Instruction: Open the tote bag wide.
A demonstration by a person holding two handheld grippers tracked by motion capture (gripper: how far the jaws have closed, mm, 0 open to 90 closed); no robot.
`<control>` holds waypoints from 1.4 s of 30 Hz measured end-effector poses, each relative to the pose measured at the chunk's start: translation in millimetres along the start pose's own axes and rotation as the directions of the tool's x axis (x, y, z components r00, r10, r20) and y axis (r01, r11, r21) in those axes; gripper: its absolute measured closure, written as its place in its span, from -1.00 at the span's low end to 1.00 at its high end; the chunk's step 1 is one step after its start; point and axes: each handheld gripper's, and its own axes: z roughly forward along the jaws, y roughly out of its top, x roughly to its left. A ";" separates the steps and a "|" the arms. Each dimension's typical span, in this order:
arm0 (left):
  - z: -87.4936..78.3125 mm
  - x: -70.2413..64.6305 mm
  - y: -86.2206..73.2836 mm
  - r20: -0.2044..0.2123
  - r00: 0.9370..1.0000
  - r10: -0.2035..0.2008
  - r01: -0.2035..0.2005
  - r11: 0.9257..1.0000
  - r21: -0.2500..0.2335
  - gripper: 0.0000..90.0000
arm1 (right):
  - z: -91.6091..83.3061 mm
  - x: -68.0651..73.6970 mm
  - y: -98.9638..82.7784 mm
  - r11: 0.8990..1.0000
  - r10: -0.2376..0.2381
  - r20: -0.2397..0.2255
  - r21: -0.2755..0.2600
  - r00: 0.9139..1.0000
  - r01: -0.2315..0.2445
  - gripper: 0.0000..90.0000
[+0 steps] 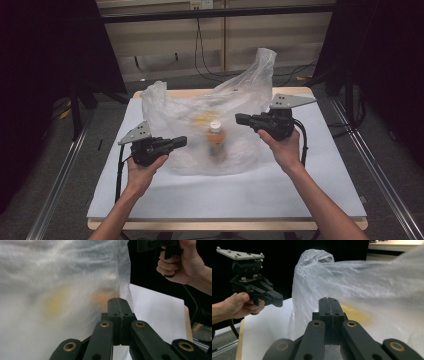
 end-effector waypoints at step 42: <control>77.4 62.4 90.2 0.000 1.000 -0.012 0.012 0.998 0.054 1.00 | 84.0 -33.8 63.7 0.973 -0.040 0.199 0.231 0.979 -0.007 1.00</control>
